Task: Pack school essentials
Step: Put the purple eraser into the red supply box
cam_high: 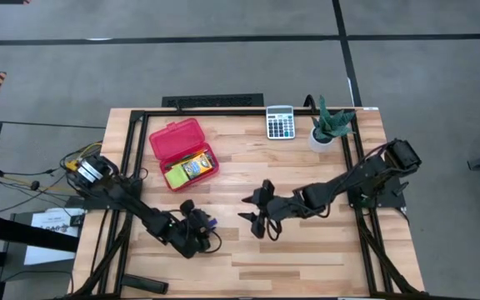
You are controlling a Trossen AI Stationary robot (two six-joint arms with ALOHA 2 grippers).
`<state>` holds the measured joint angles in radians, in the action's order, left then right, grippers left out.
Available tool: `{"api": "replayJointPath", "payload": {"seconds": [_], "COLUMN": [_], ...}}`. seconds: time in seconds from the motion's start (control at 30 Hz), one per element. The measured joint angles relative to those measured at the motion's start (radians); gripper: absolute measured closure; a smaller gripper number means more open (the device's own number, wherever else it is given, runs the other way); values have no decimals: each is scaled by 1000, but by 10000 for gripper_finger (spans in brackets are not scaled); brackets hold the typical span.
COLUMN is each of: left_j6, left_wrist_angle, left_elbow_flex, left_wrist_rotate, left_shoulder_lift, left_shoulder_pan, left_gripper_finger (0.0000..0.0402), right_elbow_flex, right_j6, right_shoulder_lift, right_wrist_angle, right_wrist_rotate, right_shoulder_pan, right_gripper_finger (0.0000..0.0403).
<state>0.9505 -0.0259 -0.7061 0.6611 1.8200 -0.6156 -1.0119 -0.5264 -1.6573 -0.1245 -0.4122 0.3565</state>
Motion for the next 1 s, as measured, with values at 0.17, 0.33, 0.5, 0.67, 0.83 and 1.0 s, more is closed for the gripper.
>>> {"api": "replayJointPath", "payload": {"seconds": [0.17, 0.33, 0.5, 0.67, 0.83, 1.0], "left_j6": [16, 18, 54, 13, -8, -8], "left_wrist_angle": [-3, -8, -18, -89, -184, -244], "left_elbow_flex": [-1, -1, -3, -29, -48, -49], "left_wrist_rotate": [10, 20, -16, -129, -132, -119], "left_shoulder_lift": [18, 20, -9, -102, -218, -338], "left_shoulder_pan": [-19, -27, -19, 6, 35, 51], "left_gripper_finger": [290, 371, 371, 371, 372, 376], "right_elbow_flex": [0, 0, 0, 0, 0, 0], "right_j6": [-24, -35, -66, -101, -105, -115], "right_shoulder_lift": [0, 0, 0, 0, 0, 0], "right_wrist_angle": [1, 1, 0, 1, 1, 3], "right_wrist_rotate": [0, -1, -1, -2, -3, -6], "right_shoulder_pan": [13, 15, 16, 21, 36, 56], "right_gripper_finger": [152, 152, 152, 152, 152, 152]}}
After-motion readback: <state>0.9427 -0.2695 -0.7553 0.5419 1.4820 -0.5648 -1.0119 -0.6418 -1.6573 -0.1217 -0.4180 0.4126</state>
